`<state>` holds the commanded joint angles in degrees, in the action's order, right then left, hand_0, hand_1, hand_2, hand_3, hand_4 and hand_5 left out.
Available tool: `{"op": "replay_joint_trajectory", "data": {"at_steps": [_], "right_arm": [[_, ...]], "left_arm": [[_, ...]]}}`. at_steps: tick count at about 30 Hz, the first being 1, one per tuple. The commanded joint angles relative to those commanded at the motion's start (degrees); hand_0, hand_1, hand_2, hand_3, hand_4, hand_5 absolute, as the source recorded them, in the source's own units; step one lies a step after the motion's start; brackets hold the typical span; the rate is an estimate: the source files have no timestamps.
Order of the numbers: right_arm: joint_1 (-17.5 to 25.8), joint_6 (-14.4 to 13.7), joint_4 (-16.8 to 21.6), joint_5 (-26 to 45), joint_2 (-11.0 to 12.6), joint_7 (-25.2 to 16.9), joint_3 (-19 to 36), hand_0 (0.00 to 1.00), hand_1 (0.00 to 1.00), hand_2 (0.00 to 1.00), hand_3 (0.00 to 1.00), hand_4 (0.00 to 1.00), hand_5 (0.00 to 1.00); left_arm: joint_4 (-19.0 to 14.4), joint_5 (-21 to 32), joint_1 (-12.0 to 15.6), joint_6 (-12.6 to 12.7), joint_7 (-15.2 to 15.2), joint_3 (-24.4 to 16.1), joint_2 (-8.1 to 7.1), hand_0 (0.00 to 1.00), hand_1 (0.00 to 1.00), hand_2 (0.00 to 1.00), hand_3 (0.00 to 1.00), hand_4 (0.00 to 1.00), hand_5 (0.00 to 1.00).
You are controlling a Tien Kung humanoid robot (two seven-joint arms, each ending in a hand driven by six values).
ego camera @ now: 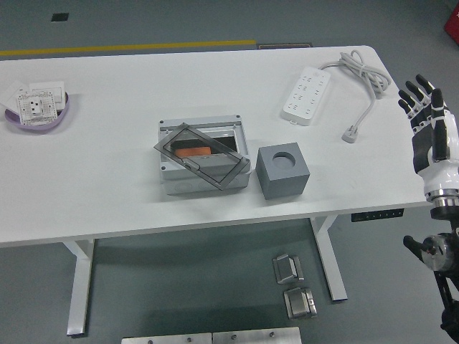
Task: Pick up the cylinder from the cube,place it in the box,flap close box
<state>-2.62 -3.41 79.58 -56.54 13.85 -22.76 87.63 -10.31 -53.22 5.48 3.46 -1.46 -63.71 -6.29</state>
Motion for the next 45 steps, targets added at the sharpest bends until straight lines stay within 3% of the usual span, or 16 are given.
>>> {"op": "replay_joint_trajectory", "data": {"at_steps": [6,10,17,23,28,36,37,45], "right_arm": [[-2.23,0.18,-1.46,0.59,3.56,0.55,-1.14,0.904,0.853,0.861,0.869,0.982,0.837],[-2.95,-0.03,-1.70,0.07,3.99,0.95,-1.87,0.904,0.853,0.862,0.869,0.974,0.817],[-2.54,-1.46,0.55,-4.44,1.89,2.32,-1.54,0.904,0.853,0.862,0.869,0.966,0.806],[-2.88,-2.39,1.97,-7.26,-0.85,3.07,-0.66,0.905,0.854,0.863,0.871,0.951,0.791],[-3.23,-2.38,1.97,-7.28,-0.46,3.33,0.15,0.906,0.856,0.863,0.872,0.930,0.767],[-4.28,-1.90,-0.34,-6.30,3.37,3.73,2.91,0.904,0.855,0.863,0.870,0.911,0.742],[-4.20,-1.82,-0.56,-6.32,3.64,3.81,3.37,0.897,0.843,0.835,0.868,0.891,0.701],[-4.20,-1.25,-3.66,-5.54,3.82,3.50,5.21,0.891,0.818,0.797,0.864,0.874,0.677]], "left_arm": [[0.00,2.15,0.41,-0.06,0.32,1.95,0.52,0.634,0.644,0.638,0.700,0.665,0.281],[0.00,1.46,0.52,-0.11,-0.25,1.11,0.15,0.634,0.643,0.638,0.700,0.665,0.281],[0.00,-1.07,-0.57,-0.53,-1.85,-2.32,-0.57,0.634,0.643,0.638,0.700,0.664,0.282],[0.00,-4.86,-1.84,-1.39,-1.89,-9.94,-1.39,0.634,0.643,0.639,0.700,0.665,0.282],[0.00,-5.71,-1.31,-2.27,-2.36,-12.34,-1.65,0.634,0.643,0.639,0.699,0.664,0.282],[0.00,-3.05,-1.87,-2.62,-2.68,-6.84,-0.70,0.634,0.643,0.639,0.700,0.664,0.282],[0.00,-2.70,-2.01,-2.63,-2.57,-5.95,-0.68,0.634,0.643,0.639,0.700,0.664,0.280],[0.00,-0.69,-1.35,-2.53,-1.88,-1.74,-0.50,0.634,0.642,0.639,0.700,0.664,0.282]]}}
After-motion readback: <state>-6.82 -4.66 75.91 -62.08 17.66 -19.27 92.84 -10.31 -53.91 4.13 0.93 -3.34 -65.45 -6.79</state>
